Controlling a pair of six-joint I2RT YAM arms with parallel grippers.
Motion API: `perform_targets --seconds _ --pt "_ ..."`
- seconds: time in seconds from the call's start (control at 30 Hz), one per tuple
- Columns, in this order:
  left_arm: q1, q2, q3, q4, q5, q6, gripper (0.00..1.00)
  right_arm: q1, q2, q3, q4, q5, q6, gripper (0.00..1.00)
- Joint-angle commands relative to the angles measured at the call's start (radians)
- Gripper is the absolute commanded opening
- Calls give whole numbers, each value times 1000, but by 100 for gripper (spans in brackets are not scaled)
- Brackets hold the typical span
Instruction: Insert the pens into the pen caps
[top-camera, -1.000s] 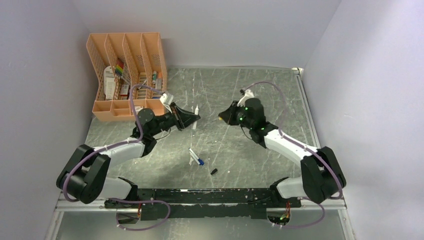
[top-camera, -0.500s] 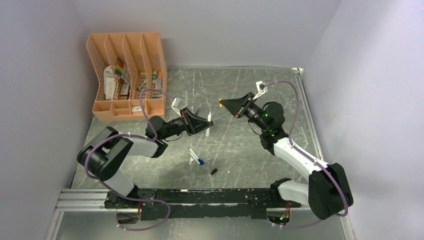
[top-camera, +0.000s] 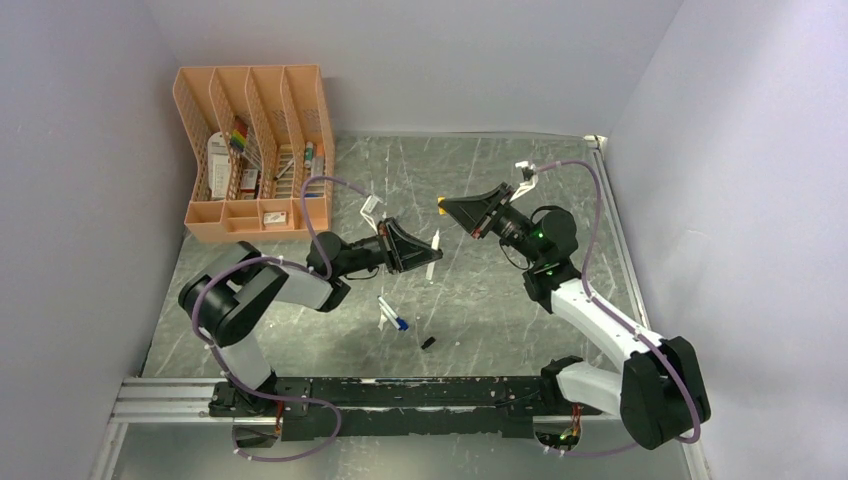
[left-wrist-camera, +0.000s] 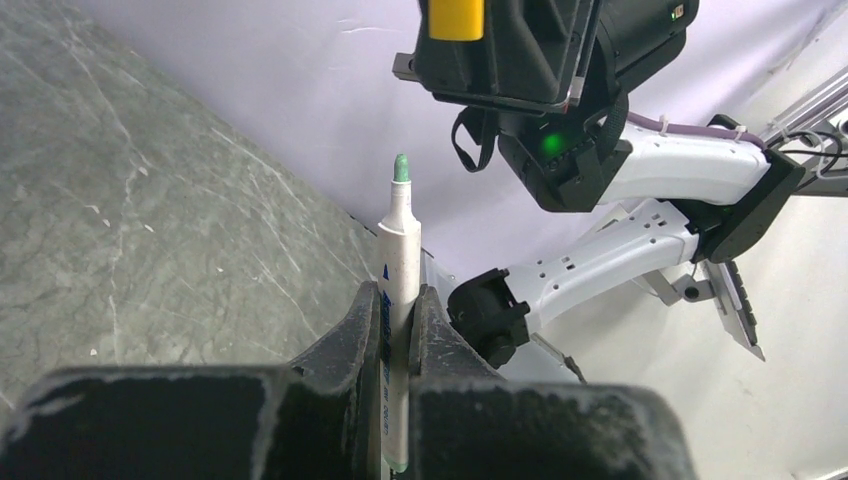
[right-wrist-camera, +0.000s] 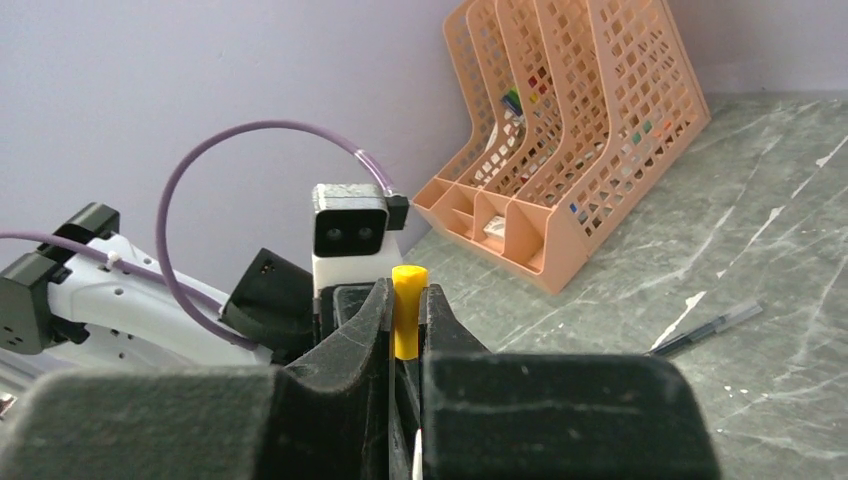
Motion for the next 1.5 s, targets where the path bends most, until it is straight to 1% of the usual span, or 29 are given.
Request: perform_targets --seconds 0.0,0.1,0.27,0.47,0.8,0.97,1.47 --pt "-20 -39 30 128 -2 56 7 -2 -29 14 -46 11 -55 0" --pt "-29 -81 35 51 -18 112 7 2 -55 23 -141 56 -102 0" --pt "-39 -106 49 -33 -41 170 7 13 -83 33 -212 110 -139 0" --pt "-52 -111 69 -97 -67 206 7 22 -100 38 -234 141 -150 0" --pt "-70 -151 96 -261 -128 295 7 39 -108 47 -238 157 -163 0" --pt "-71 -163 94 -295 -144 313 7 44 -108 42 -231 159 -161 0" --pt "-71 -149 104 -303 -176 292 7 51 -82 11 -194 155 -146 0"
